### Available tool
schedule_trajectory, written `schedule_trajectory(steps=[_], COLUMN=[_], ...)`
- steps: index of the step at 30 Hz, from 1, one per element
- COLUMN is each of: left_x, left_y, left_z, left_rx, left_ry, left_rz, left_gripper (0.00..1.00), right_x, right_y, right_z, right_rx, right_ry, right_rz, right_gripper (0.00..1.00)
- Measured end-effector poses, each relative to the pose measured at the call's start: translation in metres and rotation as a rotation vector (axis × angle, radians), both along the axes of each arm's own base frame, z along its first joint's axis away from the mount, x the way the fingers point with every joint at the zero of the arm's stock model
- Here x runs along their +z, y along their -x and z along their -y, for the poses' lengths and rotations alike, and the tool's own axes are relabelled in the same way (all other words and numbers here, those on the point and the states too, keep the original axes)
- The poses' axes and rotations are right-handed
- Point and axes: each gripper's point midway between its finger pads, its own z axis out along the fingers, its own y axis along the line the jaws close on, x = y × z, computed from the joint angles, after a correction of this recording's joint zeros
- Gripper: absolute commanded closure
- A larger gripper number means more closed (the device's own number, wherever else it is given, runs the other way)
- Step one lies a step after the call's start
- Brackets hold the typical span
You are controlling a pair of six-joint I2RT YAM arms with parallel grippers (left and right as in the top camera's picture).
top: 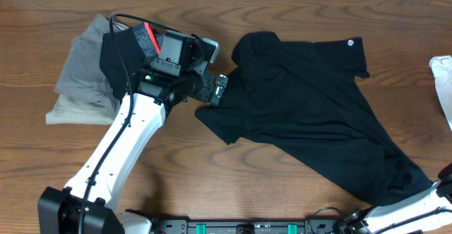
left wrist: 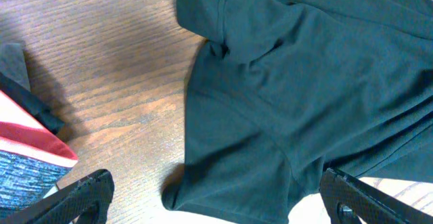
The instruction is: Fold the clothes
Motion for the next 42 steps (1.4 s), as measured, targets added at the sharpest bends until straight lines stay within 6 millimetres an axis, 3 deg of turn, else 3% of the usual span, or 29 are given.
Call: schedule_trajectory(steps=[7,13,19,24,26,31,36,42], left_x=[-0.009,-0.064,-0.116,-0.145,-0.154,-0.158,-0.153,-0.102], left_y=[0.007,0.024,0.022,0.020,0.028,0.042,0.051,0.054], left_z=[-0.002,-0.013,-0.031,-0.038,-0.039,-0.028,-0.026,-0.054], left_rx=[0.000,0.010,0.051,0.065,0.059,0.011,-0.006,0.102], left_ry=[-0.016,-0.112,-0.250,-0.289,-0.290,-0.234,-0.214,-0.230], left_rz=[-0.045,-0.252,-0.351,-0.405,-0.456,-0.525,-0.557,-0.523], left_gripper=[0.02,0.02,0.02,0.03,0.17,0.92,0.94,0.94], right_x=[0.013,0.022,0.031,0.035,0.036,0.036,0.033,0.013], right_y=[-0.073,-0.115,-0.126,-0.127,-0.127,-0.125,-0.128,-0.130], right_z=[-0.085,-0.159,-0.194,-0.205,-0.210,-0.218,-0.221,-0.226], right_rx=[0.297,0.501,0.573,0.598,0.606,0.616,0.595,0.544], right_ry=[-0.178,-0.262,-0.346,-0.380,-0.394,-0.419,-0.409,-0.298], right_rz=[0.221,0.296,0.348,0.367,0.369,0.363,0.338,0.178], right_gripper=[0.55,0.54,0.53,0.51,0.51,0.53,0.59,0.62])
